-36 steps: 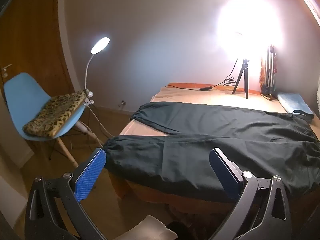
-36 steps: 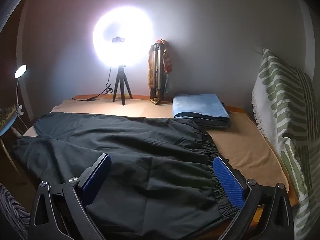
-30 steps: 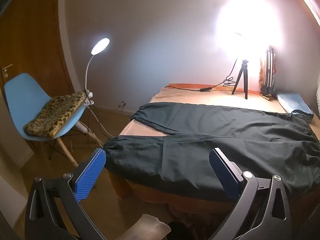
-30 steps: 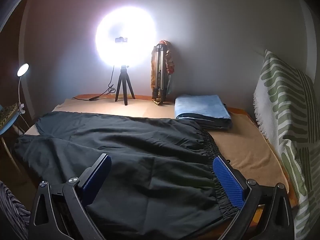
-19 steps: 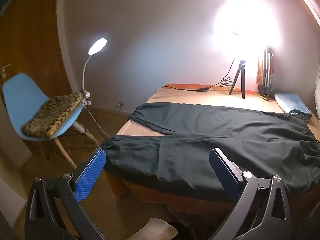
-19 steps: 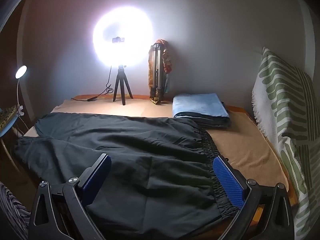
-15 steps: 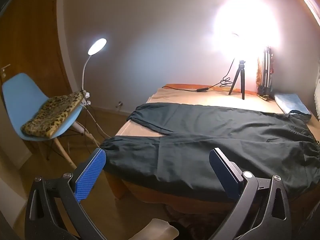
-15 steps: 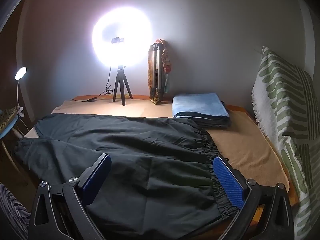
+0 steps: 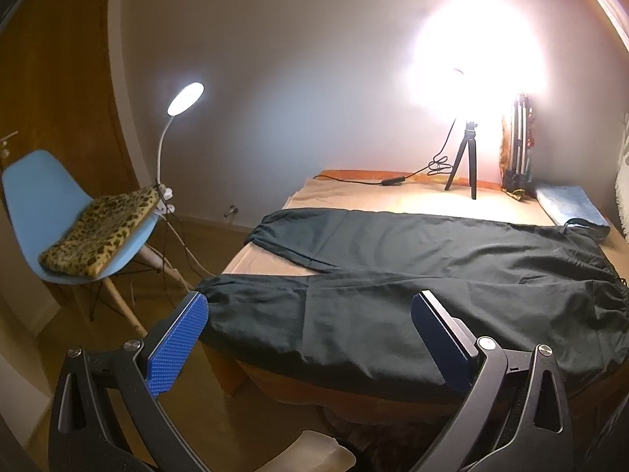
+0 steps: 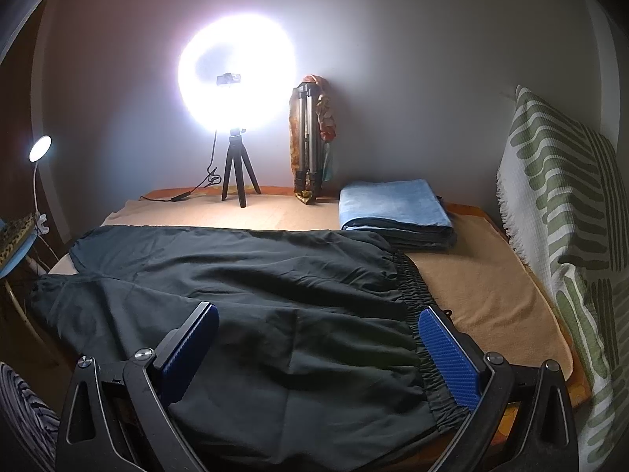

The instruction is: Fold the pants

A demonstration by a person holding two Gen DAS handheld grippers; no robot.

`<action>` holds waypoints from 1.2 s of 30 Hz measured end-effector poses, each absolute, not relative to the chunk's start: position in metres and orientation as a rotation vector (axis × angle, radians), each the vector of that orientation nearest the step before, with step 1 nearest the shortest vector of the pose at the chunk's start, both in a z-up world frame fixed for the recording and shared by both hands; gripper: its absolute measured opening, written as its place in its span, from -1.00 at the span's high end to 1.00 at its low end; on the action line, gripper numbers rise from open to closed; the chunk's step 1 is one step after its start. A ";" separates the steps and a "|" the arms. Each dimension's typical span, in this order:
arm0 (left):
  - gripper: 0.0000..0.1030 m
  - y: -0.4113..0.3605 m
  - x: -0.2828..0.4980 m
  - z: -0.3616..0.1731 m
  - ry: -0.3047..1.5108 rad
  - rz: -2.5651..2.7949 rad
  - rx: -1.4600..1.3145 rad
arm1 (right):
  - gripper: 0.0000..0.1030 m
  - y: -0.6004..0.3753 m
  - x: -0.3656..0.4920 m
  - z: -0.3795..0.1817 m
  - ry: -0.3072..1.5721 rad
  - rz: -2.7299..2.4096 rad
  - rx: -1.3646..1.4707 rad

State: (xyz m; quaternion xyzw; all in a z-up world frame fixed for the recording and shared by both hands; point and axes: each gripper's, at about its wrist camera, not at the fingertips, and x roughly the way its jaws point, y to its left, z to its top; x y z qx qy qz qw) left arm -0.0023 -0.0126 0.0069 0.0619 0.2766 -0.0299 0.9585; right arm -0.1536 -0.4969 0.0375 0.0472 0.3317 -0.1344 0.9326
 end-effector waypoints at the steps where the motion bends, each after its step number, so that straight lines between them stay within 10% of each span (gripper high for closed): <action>1: -1.00 -0.013 -0.003 0.007 0.560 -0.061 0.125 | -1.00 -0.497 -0.153 0.037 0.678 -0.277 0.097; 36: -1.00 -0.022 0.000 0.003 0.565 -0.069 0.129 | -0.99 -0.504 -0.150 0.035 0.686 -0.250 0.130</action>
